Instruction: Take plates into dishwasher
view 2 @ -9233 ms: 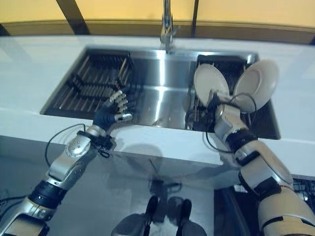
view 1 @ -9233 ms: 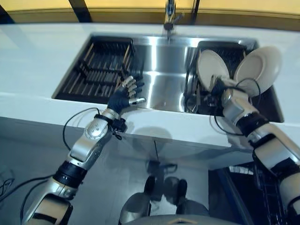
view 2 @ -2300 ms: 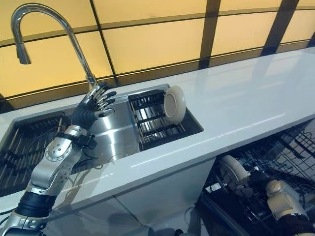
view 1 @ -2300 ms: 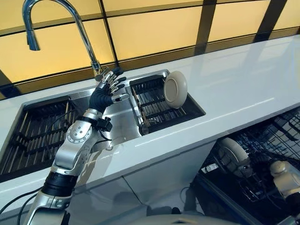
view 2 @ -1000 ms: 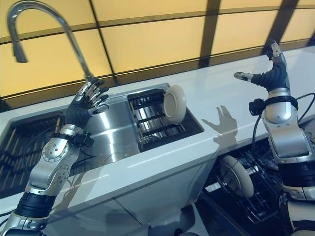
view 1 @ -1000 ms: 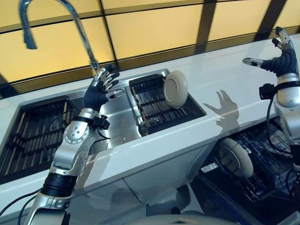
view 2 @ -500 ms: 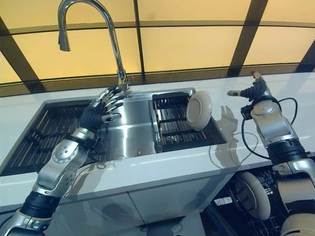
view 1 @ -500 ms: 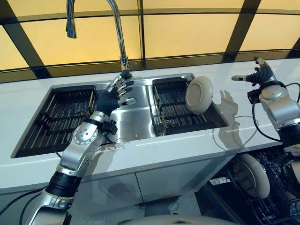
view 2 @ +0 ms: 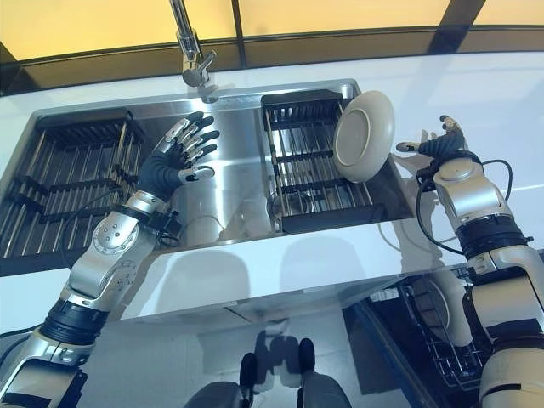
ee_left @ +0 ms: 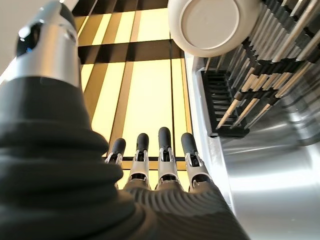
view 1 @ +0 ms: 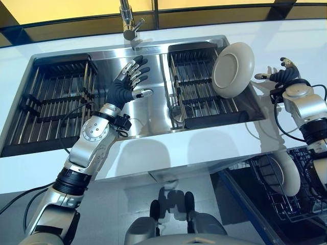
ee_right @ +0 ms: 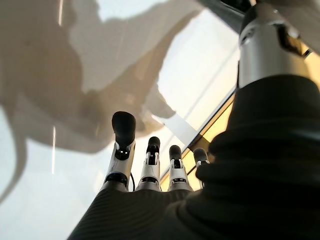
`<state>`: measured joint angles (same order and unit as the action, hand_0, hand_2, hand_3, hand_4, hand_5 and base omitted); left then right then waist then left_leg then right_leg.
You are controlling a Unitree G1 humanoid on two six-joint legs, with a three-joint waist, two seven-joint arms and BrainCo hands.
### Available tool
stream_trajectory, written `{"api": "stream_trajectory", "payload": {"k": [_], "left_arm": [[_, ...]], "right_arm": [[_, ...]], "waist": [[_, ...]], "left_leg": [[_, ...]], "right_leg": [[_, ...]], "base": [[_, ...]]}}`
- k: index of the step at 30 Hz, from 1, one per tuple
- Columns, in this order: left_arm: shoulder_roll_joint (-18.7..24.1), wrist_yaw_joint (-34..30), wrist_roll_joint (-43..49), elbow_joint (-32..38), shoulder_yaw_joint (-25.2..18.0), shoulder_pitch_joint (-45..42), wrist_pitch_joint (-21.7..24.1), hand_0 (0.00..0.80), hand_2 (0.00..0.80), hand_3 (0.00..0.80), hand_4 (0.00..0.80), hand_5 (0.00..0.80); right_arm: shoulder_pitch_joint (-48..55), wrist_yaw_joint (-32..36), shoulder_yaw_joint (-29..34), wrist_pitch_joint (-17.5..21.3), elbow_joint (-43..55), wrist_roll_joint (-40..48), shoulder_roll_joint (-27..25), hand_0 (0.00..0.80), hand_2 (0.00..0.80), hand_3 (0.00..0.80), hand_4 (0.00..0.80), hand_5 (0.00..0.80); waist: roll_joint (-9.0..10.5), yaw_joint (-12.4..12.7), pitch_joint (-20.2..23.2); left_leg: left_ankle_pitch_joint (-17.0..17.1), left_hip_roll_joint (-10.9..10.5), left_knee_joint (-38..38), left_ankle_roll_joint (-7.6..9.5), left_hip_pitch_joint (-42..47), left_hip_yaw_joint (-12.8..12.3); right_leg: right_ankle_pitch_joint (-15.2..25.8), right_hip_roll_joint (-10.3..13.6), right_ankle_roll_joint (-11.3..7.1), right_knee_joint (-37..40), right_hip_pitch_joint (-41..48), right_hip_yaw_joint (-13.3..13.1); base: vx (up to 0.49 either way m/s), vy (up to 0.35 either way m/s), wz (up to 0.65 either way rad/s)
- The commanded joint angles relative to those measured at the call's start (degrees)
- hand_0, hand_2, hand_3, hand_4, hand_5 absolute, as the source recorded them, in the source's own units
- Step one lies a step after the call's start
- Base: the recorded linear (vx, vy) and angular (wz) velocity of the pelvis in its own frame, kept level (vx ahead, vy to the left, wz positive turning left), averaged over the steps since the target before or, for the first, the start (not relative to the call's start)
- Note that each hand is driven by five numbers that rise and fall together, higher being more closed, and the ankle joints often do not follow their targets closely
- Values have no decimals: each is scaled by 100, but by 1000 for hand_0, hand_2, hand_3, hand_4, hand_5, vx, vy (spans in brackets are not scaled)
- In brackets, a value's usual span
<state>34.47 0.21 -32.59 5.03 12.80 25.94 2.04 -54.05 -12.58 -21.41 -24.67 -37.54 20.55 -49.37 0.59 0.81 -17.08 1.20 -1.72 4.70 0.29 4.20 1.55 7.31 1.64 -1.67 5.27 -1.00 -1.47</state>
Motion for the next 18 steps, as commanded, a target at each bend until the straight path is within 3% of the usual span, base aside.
{"api": "stream_trajectory", "payload": {"k": [1,18], "left_arm": [[120,69,-168,-87,249,737,427,0,0,0,0,0],[-90,-57,-27,-245,207,596,265,0,0,0,0,0]], "right_arm": [[-1015,36,-378,557,-220,407,-309,0,0,0,0,0],[-584,646,96,814,10,1237,99,0,0,0,0,0]], "waist": [[72,56,0],[187,66,318]], "left_leg": [[-99,-118,30,167,-312,236],[-194,-149,30,149,-58,270]], "right_leg": [[-409,-350,26,-27,196,82],[-488,-383,53,-27,454,105]], "base": [[0,0,0],[0,0,0]]}}
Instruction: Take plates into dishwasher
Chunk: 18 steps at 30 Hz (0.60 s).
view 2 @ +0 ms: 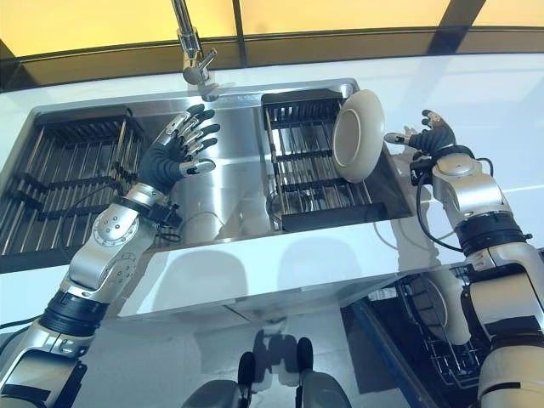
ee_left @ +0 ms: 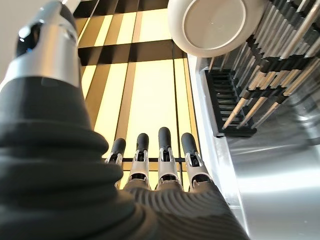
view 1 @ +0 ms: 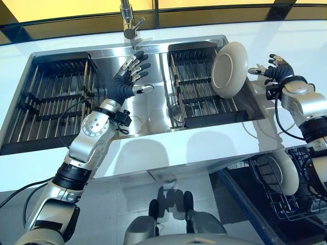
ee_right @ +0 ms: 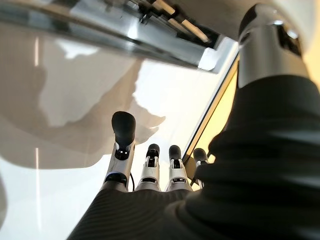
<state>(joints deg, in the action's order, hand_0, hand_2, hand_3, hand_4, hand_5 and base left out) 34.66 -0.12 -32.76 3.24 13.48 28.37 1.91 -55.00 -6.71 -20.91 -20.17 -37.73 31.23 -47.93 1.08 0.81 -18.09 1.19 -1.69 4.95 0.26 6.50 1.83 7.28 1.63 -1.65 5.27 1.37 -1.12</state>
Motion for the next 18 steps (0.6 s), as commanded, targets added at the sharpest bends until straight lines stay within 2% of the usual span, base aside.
{"api": "stream_trajectory", "payload": {"k": [1,8,13,18], "left_arm": [[-105,-33,-17,-93,138,350,292,0,0,0,0,0],[-102,46,22,-104,160,358,344,0,0,0,0,0],[33,59,-64,-63,152,387,366,0,0,0,0,0],[131,22,-145,-29,173,415,371,0,0,0,0,0]], "right_arm": [[-483,79,53,353,28,140,-34,0,0,0,0,0],[-537,-6,-66,105,20,-603,41,0,0,0,0,0],[-777,-37,-400,-136,-233,-1123,-274,0,0,0,0,0],[-1077,42,-738,-276,-542,-1270,-576,0,0,0,0,0]], "waist": [[139,68,426],[121,91,397],[165,106,405],[220,118,442]], "left_leg": [[-197,-152,5,150,-281,239],[-184,-146,5,146,-293,244],[-167,-142,5,139,-316,236],[-162,-137,5,135,-303,234]], "right_leg": [[-489,-381,50,-27,225,78],[-478,-383,52,-27,210,78],[-461,-383,28,-27,183,105],[-450,-392,26,-27,197,116]], "base": [[-6,4,4],[-16,6,1],[0,0,0],[0,0,0]]}}
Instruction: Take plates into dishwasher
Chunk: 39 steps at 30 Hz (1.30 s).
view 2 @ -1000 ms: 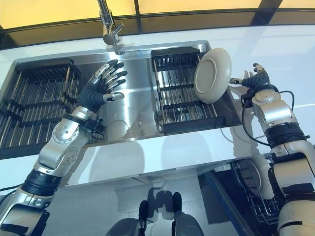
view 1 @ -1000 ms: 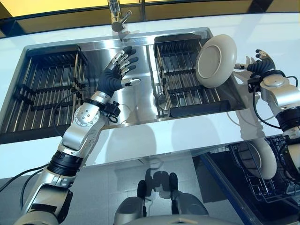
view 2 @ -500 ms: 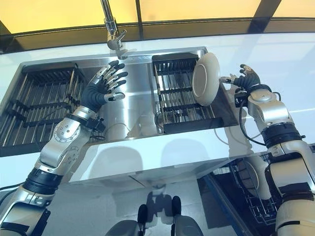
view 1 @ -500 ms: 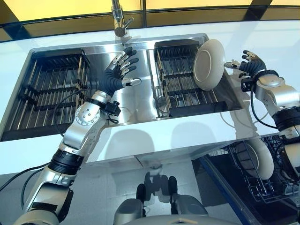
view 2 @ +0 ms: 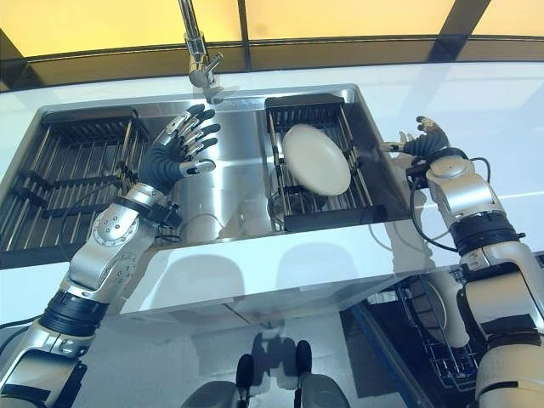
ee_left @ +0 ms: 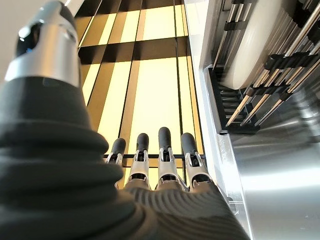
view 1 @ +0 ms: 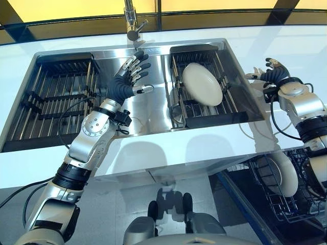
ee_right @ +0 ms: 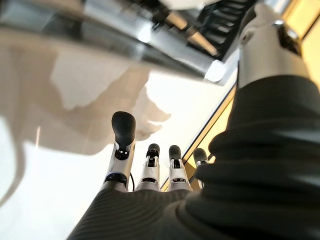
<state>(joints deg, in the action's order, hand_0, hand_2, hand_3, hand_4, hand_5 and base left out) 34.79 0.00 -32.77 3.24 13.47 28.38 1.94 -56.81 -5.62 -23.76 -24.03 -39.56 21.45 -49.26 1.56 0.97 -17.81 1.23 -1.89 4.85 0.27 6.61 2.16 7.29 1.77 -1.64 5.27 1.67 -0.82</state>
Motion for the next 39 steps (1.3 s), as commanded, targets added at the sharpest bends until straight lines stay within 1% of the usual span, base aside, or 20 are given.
{"api": "stream_trajectory", "payload": {"k": [1,5,8,9,10,11,13,14,18,19,21,23,24,25,27,29,31,35,39], "left_arm": [[119,5,-145,-22,174,398,371,0,0,0,0,0],[140,-52,-165,45,138,314,320,0,0,0,0,0],[138,-82,-176,73,115,246,306,0,0,0,0,0],[142,-93,-182,74,110,231,306,0,0,0,0,0],[110,-123,-147,64,93,184,314,0,0,0,0,0],[92,-142,-132,42,89,170,323,0,0,0,0,0],[32,-181,-65,25,86,124,317,0,0,0,0,0],[-20,-191,-12,39,91,96,289,0,0,0,0,0],[-126,-167,74,44,82,30,293,0,0,0,0,0],[-163,-138,111,99,67,-25,266,0,0,0,0,0],[-197,-96,150,153,54,-65,223,0,0,0,0,0],[-174,-69,144,186,35,-110,216,0,0,0,0,0],[-163,-46,141,212,28,-131,211,0,0,0,0,0],[-146,-18,137,243,23,-159,206,0,0,0,0,0],[-106,14,125,305,5,-209,213,0,0,0,0,0],[-64,44,109,363,-24,-282,232,0,0,0,0,0],[-39,66,106,419,-42,-337,228,0,0,0,0,0],[-8,124,109,547,-43,-442,201,0,0,0,0,0],[-22,103,123,527,-33,-475,257,0,0,0,0,0]], "right_arm": [[-915,-45,-468,78,-380,-375,-484,0,0,0,0,0],[-977,41,-572,17,-419,-383,-654,0,0,0,0,0],[-991,212,-540,272,-298,-247,-687,0,0,0,0,0],[-991,390,-532,362,-222,-262,-692,0,0,0,0,0],[-939,707,-519,452,-9,-321,-657,0,0,0,0,0],[-912,815,-541,482,122,-354,-638,0,0,0,0,0],[-759,1043,-585,643,458,-656,-574,0,0,0,0,0],[-614,1192,-649,858,718,-991,-483,0,0,0,0,0],[-354,1780,-852,966,1372,-2006,-321,0,0,0,0,0],[-272,2141,-965,934,1548,-2311,-285,0,0,0,0,0],[-130,2491,-1104,894,1754,-2689,-219,0,0,0,0,0],[44,2873,-1197,951,1969,-3100,-203,0,0,0,0,0],[146,2980,-1231,998,2074,-3324,-209,0,0,0,0,0],[226,3146,-1291,1137,2142,-3701,-221,0,0,0,0,0],[301,3390,-1372,1247,2232,-3897,-261,0,0,0,0,0],[399,3619,-1452,1456,2362,-4341,-380,0,0,0,0,0],[403,3780,-1576,1609,2454,-4628,-523,0,0,0,0,0],[481,3958,-1699,1738,2599,-4766,-683,0,0,0,0,0],[538,3655,-1756,1953,2511,-4855,-675,0,0,0,0,0]], "waist": [[182,102,426],[226,114,484],[241,118,535],[245,117,548],[248,112,577],[250,109,588],[252,104,616],[246,103,643],[230,82,701],[222,77,724],[217,64,741],[213,46,759],[211,36,761],[213,27,769],[215,26,773],[221,14,774],[235,6,775],[250,-1,775],[247,9,743]], "left_leg": [[-168,-114,15,132,-304,200],[-175,-100,15,127,-240,195],[-184,-97,15,125,-207,208],[-185,-96,15,123,-202,210],[-186,-96,15,122,-198,212],[-182,-95,15,119,-197,217],[-184,-92,15,120,-182,223],[-192,-99,15,127,-174,238],[-204,-99,15,131,-144,220],[-205,-99,15,133,-127,212],[-201,-97,15,133,-110,202],[-202,-96,15,137,-100,186],[-201,-96,15,138,-91,177],[-202,-94,15,140,-84,160],[-202,-88,15,141,-86,138],[-199,-84,15,139,-72,121],[-193,-78,15,137,-63,100],[-194,-73,15,138,-48,70],[-192,-68,15,140,-45,56]], "right_leg": [[-453,-406,24,-27,179,87],[-462,-405,17,-27,247,111],[-478,-408,20,-27,283,120],[-479,-408,18,-27,287,123],[-487,-408,18,-27,292,121],[-489,-408,20,-27,294,121],[-504,-404,22,-27,312,136],[-520,-403,23,-27,321,140],[-548,-395,12,-27,348,140],[-560,-392,6,-27,367,141],[-570,-387,3,-27,388,141],[-576,-378,-8,-27,398,141],[-577,-376,-13,-27,404,140],[-575,-370,-21,-27,408,143],[-573,-363,-37,-27,402,146],[-574,-358,-48,-27,414,152],[-571,-353,-62,-27,422,151],[-575,-348,-80,-27,436,138],[-570,-343,-86,-27,436,134]], "base": [[0,0,0],[8,-5,0],[11,-6,0],[0,0,0],[0,0,0],[0,0,0],[0,0,0],[0,0,0],[0,0,0],[0,0,0],[13,15,0],[4,13,2],[7,28,5],[4,23,4],[0,0,0],[0,0,0],[0,0,0],[0,0,0],[0,0,0]]}}
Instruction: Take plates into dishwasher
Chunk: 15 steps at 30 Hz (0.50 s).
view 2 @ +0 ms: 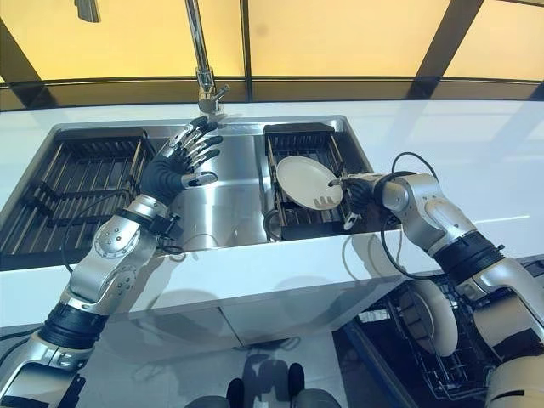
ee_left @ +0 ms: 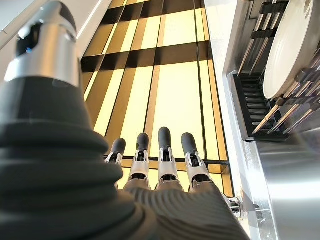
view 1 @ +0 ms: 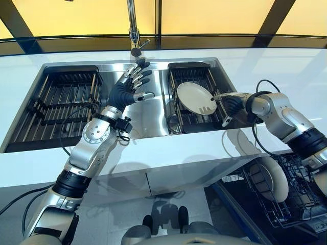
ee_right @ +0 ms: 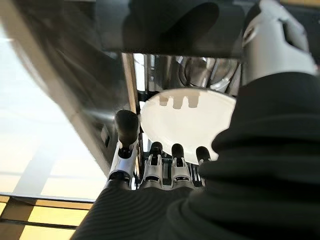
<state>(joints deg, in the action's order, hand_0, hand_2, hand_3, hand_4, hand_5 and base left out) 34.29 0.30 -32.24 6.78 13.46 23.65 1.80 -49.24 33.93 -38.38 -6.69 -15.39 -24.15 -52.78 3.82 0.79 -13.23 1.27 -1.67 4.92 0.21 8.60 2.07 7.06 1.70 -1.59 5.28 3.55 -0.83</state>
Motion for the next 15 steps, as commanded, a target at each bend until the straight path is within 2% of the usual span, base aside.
{"api": "stream_trajectory", "payload": {"k": [1,6,15], "left_arm": [[-12,67,107,165,-25,-15,277,0,0,0,0,0],[-95,97,203,183,5,-70,312,0,0,0,0,0],[-128,187,189,204,31,-24,391,0,0,0,0,0]], "right_arm": [[-191,-451,-287,296,32,-380,-290,0,0,0,0,0],[-58,-1071,-144,348,-137,-795,-148,0,0,0,0,0],[-31,-2311,136,130,-318,-1658,34,0,0,0,0,0]], "waist": [[17,31,277],[-39,40,230],[-169,38,106]], "left_leg": [[-199,-89,8,151,-239,64],[-204,-94,8,162,-236,83],[-221,-121,8,184,-292,130]], "right_leg": [[-547,-334,-90,-28,255,130],[-554,-330,-94,-28,263,112],[-554,-317,-102,-28,204,86]], "base": [[0,0,0],[0,0,0],[0,0,0]]}}
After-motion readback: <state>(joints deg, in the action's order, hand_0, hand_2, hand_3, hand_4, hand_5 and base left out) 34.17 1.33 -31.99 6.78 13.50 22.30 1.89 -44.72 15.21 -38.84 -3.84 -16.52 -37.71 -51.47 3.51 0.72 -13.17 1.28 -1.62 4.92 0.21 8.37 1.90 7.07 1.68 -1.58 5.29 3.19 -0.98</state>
